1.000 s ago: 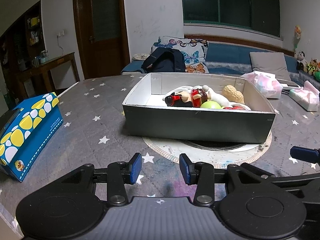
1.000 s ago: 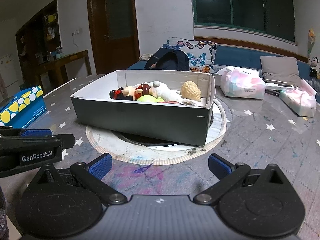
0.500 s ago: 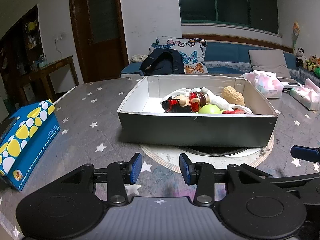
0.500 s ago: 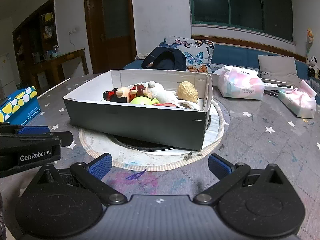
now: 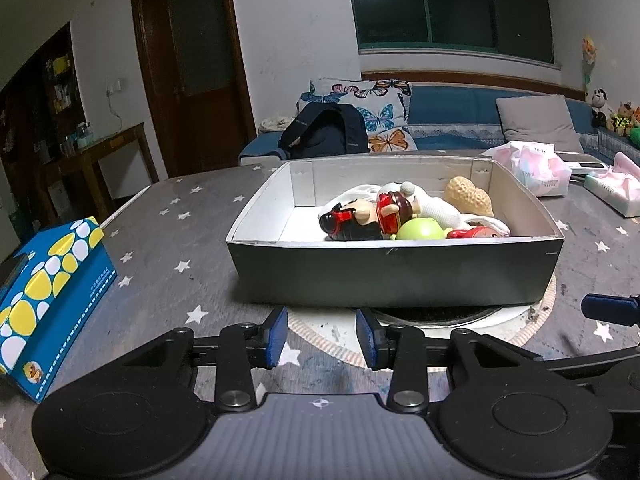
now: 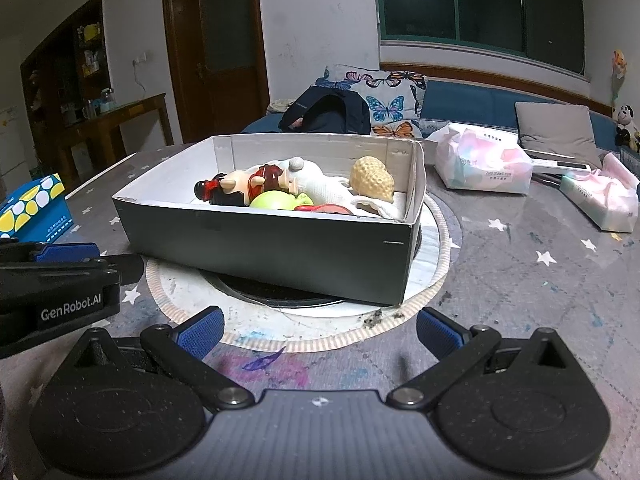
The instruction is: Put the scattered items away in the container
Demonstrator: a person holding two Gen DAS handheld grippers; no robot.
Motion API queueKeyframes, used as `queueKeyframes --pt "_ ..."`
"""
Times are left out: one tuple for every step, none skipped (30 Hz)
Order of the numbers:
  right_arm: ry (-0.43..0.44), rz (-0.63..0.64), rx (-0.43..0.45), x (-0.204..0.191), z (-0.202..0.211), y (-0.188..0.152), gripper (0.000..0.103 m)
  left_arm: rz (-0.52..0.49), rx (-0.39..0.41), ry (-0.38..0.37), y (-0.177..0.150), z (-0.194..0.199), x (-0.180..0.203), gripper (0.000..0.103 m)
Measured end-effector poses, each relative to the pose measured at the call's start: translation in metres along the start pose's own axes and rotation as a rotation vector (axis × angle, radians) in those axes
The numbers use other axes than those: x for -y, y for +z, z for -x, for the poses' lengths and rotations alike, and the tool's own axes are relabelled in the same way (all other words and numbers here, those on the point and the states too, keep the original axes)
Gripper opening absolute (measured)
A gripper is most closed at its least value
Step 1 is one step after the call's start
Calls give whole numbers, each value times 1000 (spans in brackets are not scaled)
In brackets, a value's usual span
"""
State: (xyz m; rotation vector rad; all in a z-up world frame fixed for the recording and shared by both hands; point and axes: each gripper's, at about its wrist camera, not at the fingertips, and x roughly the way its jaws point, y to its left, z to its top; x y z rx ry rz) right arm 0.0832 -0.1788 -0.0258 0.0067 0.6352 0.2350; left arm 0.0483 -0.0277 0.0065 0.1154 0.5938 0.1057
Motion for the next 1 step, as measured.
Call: queueKeyframes --pt "1 -1 -2 0 -1 0 103 -3 -2 0 0 -1 0 41"
